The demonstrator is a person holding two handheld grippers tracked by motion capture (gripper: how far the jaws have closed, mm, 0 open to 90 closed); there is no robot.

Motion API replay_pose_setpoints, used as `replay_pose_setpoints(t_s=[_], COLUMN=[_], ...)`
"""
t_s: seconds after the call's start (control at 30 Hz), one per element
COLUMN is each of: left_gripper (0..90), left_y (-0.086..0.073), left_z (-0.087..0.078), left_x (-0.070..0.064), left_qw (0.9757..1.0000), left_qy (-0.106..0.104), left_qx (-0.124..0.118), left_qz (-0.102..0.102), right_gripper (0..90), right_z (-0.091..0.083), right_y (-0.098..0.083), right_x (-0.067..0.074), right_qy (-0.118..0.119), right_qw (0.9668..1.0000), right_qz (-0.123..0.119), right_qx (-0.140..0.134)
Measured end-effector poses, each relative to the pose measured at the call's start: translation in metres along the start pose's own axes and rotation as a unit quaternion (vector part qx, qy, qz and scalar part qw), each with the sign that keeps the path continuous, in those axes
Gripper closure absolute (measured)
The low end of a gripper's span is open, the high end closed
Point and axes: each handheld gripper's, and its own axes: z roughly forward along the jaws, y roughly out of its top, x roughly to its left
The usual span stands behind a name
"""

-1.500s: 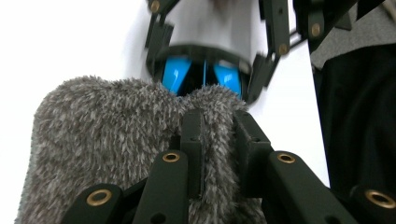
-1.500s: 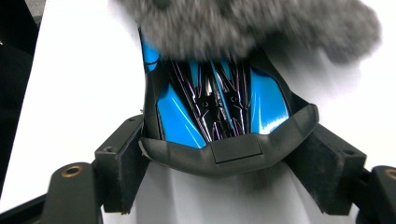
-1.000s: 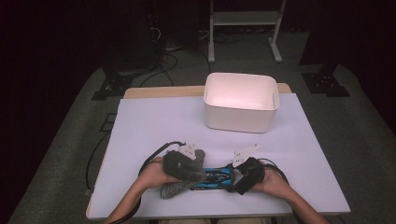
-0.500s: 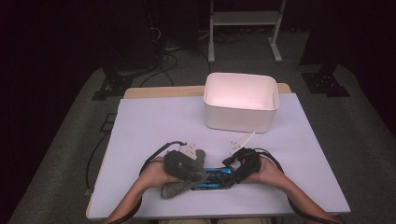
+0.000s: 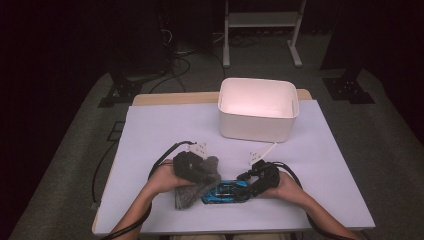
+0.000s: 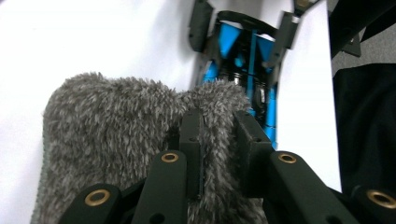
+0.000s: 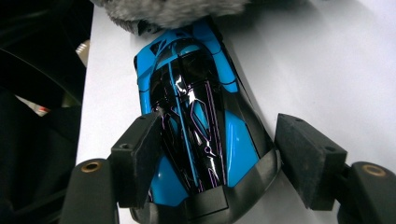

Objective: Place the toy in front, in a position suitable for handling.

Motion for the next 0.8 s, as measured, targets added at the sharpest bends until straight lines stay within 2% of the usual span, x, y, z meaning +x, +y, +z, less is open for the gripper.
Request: replay_pose_setpoints(t_s=[0.07, 0.1, 0.13, 0.17, 0.23, 0.33, 0.43, 0.63, 0.7, 0.73, 0.8], left_gripper=[75.1, 75.1, 75.1, 75.1, 74.6, 73.4, 74.2, 75.9, 76.2, 76.5, 76.8], left_y=[0.002, 0.002, 0.005, 0.007, 0.01, 0.012, 0.013, 0.011, 0.01, 0.009, 0.009], left_z=[0.001, 0.001, 0.002, 0.002, 0.003, 0.01, 0.011, 0.006, 0.004, 0.0, -0.004], left_x=[0.004, 0.004, 0.006, 0.007, 0.007, 0.006, 0.002, -0.006, -0.008, -0.013, -0.019], left_qw=[1.0, 1.0, 0.9999, 0.9999, 0.9996, 0.9985, 0.9981, 0.9985, 0.9985, 0.9983, 0.9978], left_qy=[-0.001, -0.001, -0.005, -0.008, -0.021, -0.04, -0.048, -0.042, -0.042, -0.051, -0.059], left_qx=[0.007, 0.007, 0.006, 0.007, 0.012, 0.036, 0.04, 0.033, 0.029, 0.021, 0.014], left_qz=[-0.005, -0.005, -0.007, -0.008, -0.011, -0.009, -0.003, 0.013, 0.017, 0.019, 0.027], right_gripper=[31.6, 31.6, 31.6, 31.6, 31.6, 31.6, 31.6, 31.3, 30.8, 27.0, 25.6], right_z=[-0.001, -0.001, -0.002, -0.002, -0.003, -0.004, -0.005, -0.005, -0.006, -0.007, -0.006], right_y=[0.0, 0.0, -0.001, -0.001, -0.001, -0.003, -0.004, -0.005, -0.004, -0.001, -0.001], right_x=[0.007, 0.007, 0.014, 0.017, 0.024, 0.033, 0.039, 0.048, 0.049, 0.049, 0.048], right_qy=[-0.016, -0.016, -0.036, -0.041, -0.06, -0.084, -0.101, -0.122, -0.123, -0.108, -0.102], right_qw=[0.9997, 0.9997, 0.9985, 0.998, 0.9956, 0.9913, 0.987, 0.9819, 0.9816, 0.9855, 0.987], right_qz=[-0.02, -0.02, -0.04, -0.048, -0.072, -0.101, -0.125, -0.144, -0.146, -0.13, -0.124], right_qx=[-0.005, -0.005, -0.007, -0.007, -0.01, -0.013, -0.013, -0.013, -0.008, -0.001, 0.008])
